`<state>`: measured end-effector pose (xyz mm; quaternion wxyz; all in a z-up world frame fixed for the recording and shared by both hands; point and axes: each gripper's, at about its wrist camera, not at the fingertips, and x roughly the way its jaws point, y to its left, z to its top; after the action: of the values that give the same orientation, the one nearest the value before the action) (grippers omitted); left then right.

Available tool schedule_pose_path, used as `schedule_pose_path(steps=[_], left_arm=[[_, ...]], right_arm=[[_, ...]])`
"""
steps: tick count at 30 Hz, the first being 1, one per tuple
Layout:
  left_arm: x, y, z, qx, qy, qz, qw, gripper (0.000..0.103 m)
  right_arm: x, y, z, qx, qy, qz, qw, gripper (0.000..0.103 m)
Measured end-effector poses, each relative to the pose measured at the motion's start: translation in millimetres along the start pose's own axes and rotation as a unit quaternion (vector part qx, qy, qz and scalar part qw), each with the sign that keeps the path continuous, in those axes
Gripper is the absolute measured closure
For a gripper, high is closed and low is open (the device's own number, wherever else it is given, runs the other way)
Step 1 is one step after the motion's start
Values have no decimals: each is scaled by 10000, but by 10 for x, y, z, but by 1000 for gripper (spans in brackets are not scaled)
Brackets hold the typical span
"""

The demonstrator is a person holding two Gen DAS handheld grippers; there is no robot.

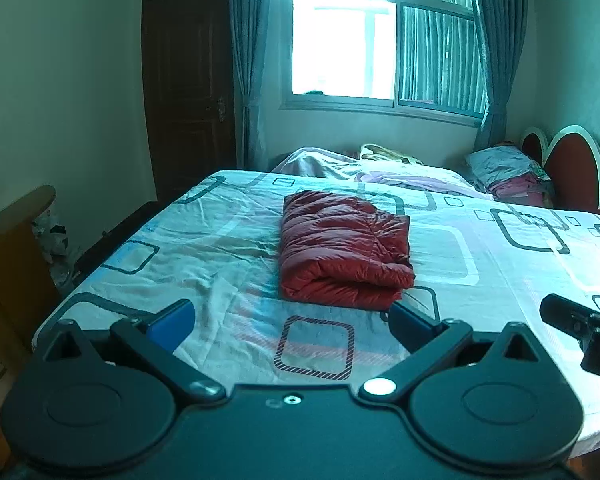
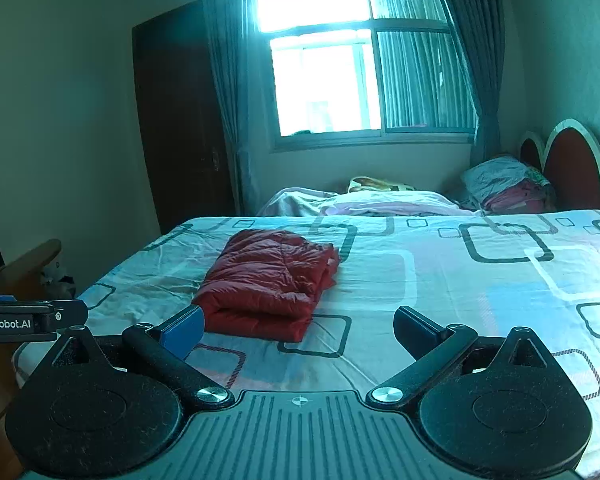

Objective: Fold large clothes

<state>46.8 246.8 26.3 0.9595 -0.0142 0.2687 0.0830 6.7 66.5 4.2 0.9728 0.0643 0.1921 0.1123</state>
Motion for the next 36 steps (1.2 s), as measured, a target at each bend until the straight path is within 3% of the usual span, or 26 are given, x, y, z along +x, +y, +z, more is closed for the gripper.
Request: schedule_pose_path(steps=[36], left_arm=[[-22,-41,37,-27,-38,57,10000,0]], right_arm=[[5,-18,49,21,25,46,10000,3]])
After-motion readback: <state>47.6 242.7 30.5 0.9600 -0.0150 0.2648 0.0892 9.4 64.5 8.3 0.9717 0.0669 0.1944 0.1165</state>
